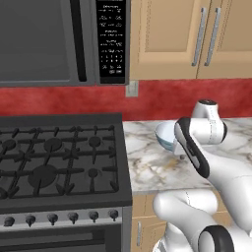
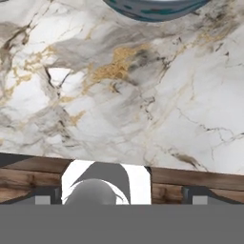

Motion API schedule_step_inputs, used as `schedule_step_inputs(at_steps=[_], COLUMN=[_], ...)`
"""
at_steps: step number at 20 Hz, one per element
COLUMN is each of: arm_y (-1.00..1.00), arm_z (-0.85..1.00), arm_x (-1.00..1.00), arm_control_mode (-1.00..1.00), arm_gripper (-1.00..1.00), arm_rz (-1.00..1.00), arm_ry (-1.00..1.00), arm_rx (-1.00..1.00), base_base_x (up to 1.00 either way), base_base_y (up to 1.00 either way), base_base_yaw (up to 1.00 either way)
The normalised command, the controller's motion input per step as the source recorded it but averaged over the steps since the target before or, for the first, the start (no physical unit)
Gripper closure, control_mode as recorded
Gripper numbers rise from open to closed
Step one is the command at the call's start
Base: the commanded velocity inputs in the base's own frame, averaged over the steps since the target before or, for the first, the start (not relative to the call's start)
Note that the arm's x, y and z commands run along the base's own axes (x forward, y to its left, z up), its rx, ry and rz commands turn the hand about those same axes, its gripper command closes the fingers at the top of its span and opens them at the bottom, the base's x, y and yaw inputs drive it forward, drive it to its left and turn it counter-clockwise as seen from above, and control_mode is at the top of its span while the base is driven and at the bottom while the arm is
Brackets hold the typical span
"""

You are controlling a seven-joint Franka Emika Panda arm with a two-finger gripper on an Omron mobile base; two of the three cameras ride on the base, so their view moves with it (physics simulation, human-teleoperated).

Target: Pick the cup and bowl from the counter and place them on the counter next to the sink.

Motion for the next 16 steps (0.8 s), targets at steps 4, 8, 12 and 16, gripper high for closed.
schedule_step_inputs(at_steps=[4,8,12,16], arm_y=[0.00,0.00,0.00,0.00], arm_z=[0.00,0.00,0.00,-0.01], arm_x=[0.00,0.00,0.00,0.00], arm_control_mode=[1.00,1.00,1.00,-1.00], arm_gripper=[-1.00,-1.00,-1.00,-1.00], arm_rz=[0.00,0.00,0.00,0.00], arm_ry=[0.00,0.00,0.00,0.00], arm_rx=[0.00,0.00,0.00,0.00], base_base_x=[0.00,0.00,0.00,0.00], base_base_y=[0.00,0.00,0.00,0.00], base_base_yaw=[0.00,0.00,0.00,0.00])
